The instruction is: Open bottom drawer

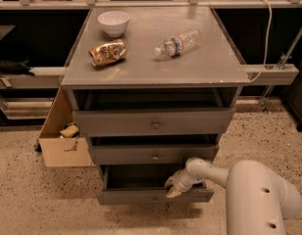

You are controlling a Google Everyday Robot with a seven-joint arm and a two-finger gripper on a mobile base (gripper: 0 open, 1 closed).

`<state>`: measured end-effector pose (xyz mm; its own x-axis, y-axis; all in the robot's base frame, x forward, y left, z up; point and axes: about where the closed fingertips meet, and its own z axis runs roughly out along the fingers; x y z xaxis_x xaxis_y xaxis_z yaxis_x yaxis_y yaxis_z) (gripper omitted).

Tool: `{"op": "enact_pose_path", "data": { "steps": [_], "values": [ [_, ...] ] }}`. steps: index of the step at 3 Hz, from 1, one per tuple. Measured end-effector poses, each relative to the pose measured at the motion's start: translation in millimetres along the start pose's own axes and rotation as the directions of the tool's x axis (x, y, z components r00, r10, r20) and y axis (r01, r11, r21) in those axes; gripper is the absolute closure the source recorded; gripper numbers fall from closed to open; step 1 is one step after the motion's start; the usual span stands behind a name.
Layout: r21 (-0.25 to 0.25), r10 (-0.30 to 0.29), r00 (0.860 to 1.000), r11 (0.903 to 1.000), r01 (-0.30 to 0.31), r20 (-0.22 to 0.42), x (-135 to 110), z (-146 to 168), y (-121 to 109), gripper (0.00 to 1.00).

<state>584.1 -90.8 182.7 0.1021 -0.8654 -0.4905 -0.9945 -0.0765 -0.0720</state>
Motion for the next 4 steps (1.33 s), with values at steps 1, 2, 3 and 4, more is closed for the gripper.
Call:
{"op": "enact_pose_path", "data": {
  "steps": [1, 2, 3, 4],
  "values": [
    [0.000, 0.000, 1.000, 1.0000, 0.000, 0.000, 0.0, 0.0, 0.0, 0.38],
    [0.000, 0.000, 1.000, 1.0000, 0.000, 0.000, 0.0, 0.1, 0.0, 0.15],
    [0.000, 0.000, 1.000, 1.0000, 0.000, 0.000, 0.0, 0.1, 0.1, 0.00],
    [0.000, 0.000, 1.000, 1.0000, 0.000, 0.000, 0.0, 0.1, 0.1, 0.00]
  ]
}}
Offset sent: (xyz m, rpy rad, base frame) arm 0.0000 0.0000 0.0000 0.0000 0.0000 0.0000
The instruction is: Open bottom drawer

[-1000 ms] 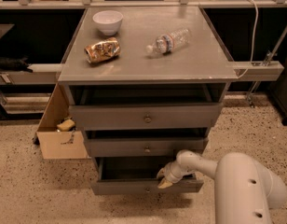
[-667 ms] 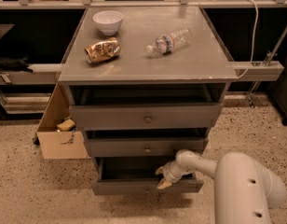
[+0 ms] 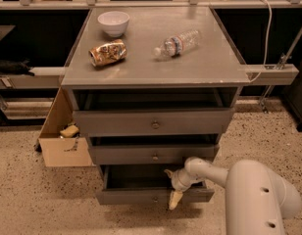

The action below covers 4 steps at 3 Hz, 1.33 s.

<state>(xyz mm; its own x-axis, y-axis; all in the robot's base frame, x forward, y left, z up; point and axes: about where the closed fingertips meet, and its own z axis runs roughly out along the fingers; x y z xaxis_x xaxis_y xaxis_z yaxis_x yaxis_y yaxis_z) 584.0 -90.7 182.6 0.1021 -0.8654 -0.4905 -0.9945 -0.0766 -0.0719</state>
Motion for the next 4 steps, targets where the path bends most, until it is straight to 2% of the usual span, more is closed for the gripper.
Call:
{"op": "enact_pose_path", "data": {
  "steps": [1, 2, 3, 4],
  "values": [
    [-0.031, 0.002, 1.000, 0.9995, -0.002, 0.006, 1.9, 8.4, 8.4, 0.00],
    [-0.092, -0.004, 1.000, 0.9958, 0.004, 0.005, 1.2, 19.3, 30.3, 0.00],
    [-0.178, -0.016, 1.000, 0.9838, 0.016, 0.000, -4.7, 30.8, 60.5, 0.16],
    [-0.227, -0.018, 1.000, 0.9737, 0.016, -0.004, -7.7, 34.0, 79.1, 0.39]
  ]
}}
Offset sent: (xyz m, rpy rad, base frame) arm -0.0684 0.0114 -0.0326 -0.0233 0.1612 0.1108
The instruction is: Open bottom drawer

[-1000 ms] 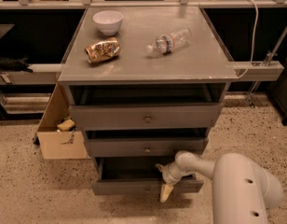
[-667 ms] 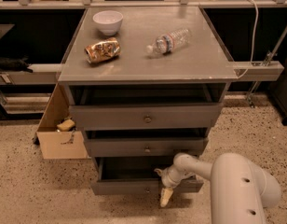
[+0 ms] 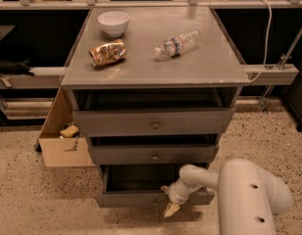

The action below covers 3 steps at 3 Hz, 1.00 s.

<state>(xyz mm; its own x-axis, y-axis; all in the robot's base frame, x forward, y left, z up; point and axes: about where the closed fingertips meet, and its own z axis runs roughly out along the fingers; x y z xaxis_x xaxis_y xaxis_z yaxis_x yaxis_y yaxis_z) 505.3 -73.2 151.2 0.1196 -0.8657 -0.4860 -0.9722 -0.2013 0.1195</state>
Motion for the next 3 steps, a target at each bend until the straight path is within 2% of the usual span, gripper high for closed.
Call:
{"op": "enact_pose_path", "data": {
  "steps": [1, 2, 3],
  "values": [
    [0.000, 0.000, 1.000, 1.0000, 0.000, 0.000, -1.9, -4.2, -0.2, 0.62],
    [0.008, -0.013, 1.000, 0.9999, 0.013, -0.012, -10.3, -12.6, 9.5, 0.86],
    [0.004, -0.018, 1.000, 0.9998, 0.018, -0.010, -16.3, -11.5, 17.8, 0.85]
  ]
}}
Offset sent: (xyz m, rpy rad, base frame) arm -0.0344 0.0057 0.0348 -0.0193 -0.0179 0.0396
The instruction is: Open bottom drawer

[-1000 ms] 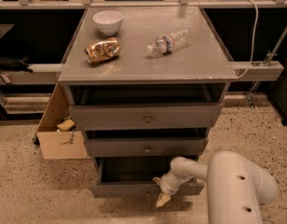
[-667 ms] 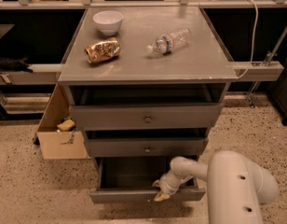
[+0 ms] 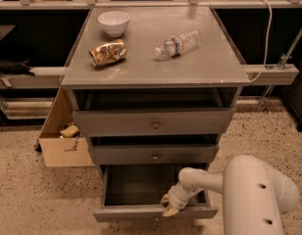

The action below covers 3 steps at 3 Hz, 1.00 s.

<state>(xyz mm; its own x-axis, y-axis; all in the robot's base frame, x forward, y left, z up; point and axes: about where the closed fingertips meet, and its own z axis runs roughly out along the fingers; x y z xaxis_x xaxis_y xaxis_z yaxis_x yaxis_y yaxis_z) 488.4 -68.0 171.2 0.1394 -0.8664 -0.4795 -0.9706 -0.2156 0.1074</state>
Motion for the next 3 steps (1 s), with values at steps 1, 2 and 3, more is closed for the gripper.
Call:
{"op": "enact_pose_path", "data": {
  "steps": [1, 2, 3],
  "values": [
    [0.000, 0.000, 1.000, 1.0000, 0.000, 0.000, 0.0, 0.0, 0.0, 0.56],
    [0.000, 0.000, 1.000, 1.0000, 0.000, 0.000, 0.0, 0.0, 0.0, 0.31],
    [0.000, 0.000, 1.000, 1.0000, 0.000, 0.000, 0.0, 0.0, 0.0, 0.09]
  ]
}}
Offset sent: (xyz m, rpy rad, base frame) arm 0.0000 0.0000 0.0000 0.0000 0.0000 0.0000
